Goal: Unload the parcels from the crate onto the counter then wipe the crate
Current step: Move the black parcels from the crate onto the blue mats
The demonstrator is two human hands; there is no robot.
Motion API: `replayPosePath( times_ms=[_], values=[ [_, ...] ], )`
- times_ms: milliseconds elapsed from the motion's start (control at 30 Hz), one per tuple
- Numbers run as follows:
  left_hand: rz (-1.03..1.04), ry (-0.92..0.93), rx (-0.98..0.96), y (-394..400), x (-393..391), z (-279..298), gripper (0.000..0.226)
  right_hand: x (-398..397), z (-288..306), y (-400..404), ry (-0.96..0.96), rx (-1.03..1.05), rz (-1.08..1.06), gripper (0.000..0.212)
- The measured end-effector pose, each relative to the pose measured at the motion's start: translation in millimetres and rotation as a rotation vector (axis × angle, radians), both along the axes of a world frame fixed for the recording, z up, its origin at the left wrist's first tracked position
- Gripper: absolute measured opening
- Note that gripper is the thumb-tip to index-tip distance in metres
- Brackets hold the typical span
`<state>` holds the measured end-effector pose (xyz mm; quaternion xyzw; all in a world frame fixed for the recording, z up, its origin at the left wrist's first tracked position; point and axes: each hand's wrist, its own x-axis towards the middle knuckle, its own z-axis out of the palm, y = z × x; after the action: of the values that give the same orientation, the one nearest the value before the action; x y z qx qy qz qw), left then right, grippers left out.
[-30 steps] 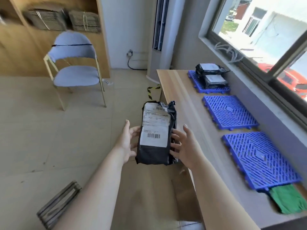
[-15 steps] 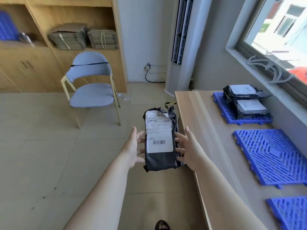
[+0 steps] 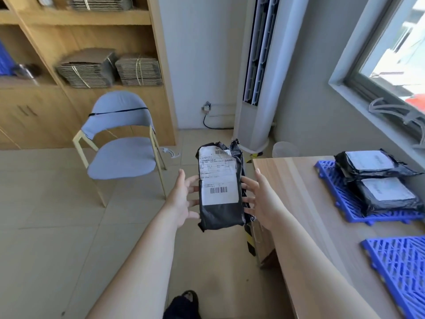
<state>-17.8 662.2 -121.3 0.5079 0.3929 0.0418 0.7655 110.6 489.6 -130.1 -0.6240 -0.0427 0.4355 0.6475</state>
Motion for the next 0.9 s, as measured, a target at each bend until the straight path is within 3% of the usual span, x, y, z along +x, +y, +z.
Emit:
replayPosePath(
  times_ms=[133,233,467,633,900],
  values=[
    [-0.068,-0.064,-0.090,67.3,56.5,-7.2,0.070,46.9,-3.6,54.0,-0.017,-0.017,-0.092,0.059],
    [-0.149,-0.118,-0.203,119.9,99.1,-5.5,0.075,80.7,2.3,91.3,0.016,0.010,-0.207,0.047],
    [-0.344,-0.030,-0.213,187.4,207.2,-9.1,0.076,146.7,1.1,136.9,0.096,-0.004,-0.379,0.059],
    [-0.526,0.054,-0.207,157.7,288.4,-13.4,0.073,191.5,-2.0,96.3,0.160,-0.040,-0.494,0.069],
    [-0.819,0.130,-0.104,13.4,418.7,-6.0,0.064,255.6,7.9,-42.6,0.167,-0.095,-0.743,0.068]
  ],
)
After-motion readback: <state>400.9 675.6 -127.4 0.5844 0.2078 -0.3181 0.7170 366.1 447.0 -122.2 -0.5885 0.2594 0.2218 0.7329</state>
